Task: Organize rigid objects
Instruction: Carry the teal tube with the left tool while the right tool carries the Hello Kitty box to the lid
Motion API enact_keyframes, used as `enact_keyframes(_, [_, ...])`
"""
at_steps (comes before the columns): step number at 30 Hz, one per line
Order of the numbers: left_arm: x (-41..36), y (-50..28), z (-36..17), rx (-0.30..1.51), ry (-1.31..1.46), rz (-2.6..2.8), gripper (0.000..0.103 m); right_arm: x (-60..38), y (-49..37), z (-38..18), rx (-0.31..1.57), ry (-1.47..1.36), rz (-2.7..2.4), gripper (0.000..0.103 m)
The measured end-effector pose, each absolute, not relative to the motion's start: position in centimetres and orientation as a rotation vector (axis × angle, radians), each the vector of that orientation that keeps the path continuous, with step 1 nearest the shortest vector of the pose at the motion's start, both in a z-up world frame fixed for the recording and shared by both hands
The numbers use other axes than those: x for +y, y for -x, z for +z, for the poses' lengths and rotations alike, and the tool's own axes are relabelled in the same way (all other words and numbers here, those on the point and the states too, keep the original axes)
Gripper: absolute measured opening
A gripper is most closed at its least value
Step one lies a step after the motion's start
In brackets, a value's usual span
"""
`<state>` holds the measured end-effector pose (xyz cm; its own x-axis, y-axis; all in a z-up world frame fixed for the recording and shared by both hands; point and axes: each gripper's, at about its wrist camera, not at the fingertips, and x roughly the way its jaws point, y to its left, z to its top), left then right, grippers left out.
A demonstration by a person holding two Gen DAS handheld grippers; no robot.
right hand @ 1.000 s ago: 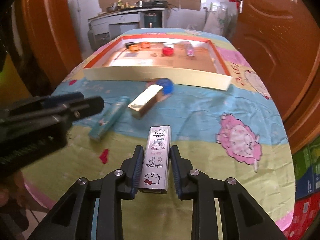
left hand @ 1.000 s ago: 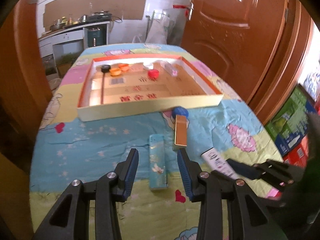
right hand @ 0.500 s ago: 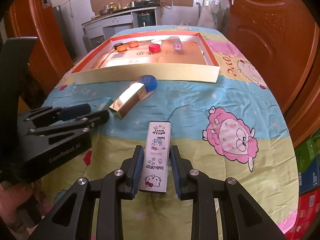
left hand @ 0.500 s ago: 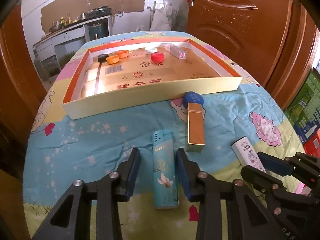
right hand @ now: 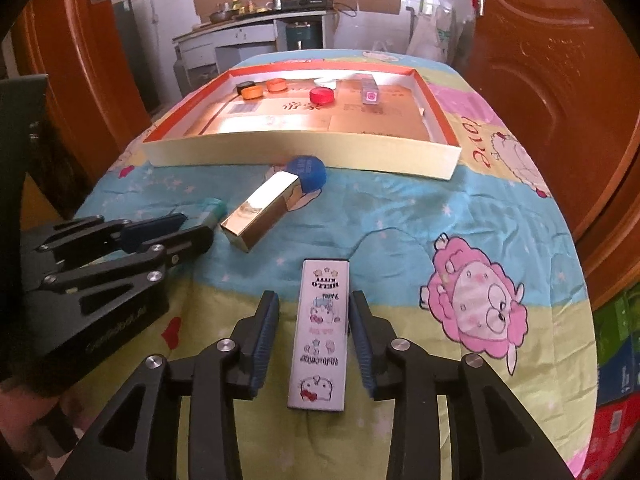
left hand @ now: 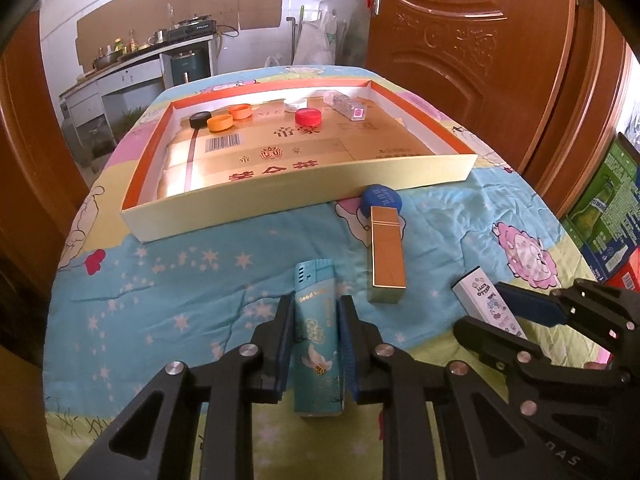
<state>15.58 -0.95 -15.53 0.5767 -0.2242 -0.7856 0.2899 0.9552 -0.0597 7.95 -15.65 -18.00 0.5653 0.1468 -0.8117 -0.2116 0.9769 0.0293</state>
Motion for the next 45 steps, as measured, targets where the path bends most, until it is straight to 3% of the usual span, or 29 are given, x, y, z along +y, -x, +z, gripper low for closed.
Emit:
enact_keyframes(1, [-0.9, -15.6, -15.5, 0.907, -0.074, -0.303, 0.022, -15.6, -8.0, -18.0, 0.945, 0.075, 0.206, 0.026])
enact_keyframes(45, [1.8, -17.1, -7.0, 0.738, 0.024, -0.263, 0.022, -16.7, -10.8, -10.2, 0.787, 0.014, 0.21, 0.026])
